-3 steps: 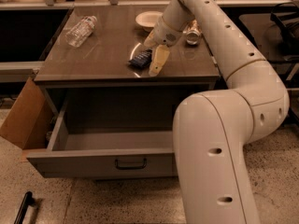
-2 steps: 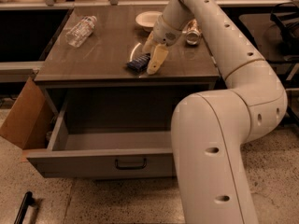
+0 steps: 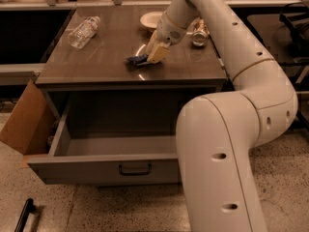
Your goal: Place rxbar blueberry into top drawer
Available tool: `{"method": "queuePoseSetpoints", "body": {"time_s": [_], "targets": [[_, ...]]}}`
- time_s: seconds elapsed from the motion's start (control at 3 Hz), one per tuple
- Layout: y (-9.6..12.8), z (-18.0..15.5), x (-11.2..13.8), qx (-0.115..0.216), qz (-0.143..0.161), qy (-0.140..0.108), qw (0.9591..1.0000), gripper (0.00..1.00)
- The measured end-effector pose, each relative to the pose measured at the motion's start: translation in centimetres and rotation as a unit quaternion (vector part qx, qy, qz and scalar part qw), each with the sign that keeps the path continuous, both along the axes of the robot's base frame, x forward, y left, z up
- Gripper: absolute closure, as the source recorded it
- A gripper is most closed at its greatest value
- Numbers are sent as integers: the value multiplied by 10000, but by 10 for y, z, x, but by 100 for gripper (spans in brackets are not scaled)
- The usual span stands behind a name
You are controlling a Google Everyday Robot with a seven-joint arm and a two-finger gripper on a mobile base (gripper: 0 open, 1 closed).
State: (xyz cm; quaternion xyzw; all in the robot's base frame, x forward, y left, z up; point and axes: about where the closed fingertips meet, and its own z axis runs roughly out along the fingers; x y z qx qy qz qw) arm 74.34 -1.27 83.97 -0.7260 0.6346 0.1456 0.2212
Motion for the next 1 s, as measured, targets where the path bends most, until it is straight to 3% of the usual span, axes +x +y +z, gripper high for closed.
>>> {"method": "queuePoseSetpoints", "body": {"time_s": [0.33,0.67,1.0], "targets": [[2,28,-9,214,109,-264,9994,100],[-10,69,-31,566,102,-616,9964,100],[-20,96,-66,890,0,-810,9927,100]]}}
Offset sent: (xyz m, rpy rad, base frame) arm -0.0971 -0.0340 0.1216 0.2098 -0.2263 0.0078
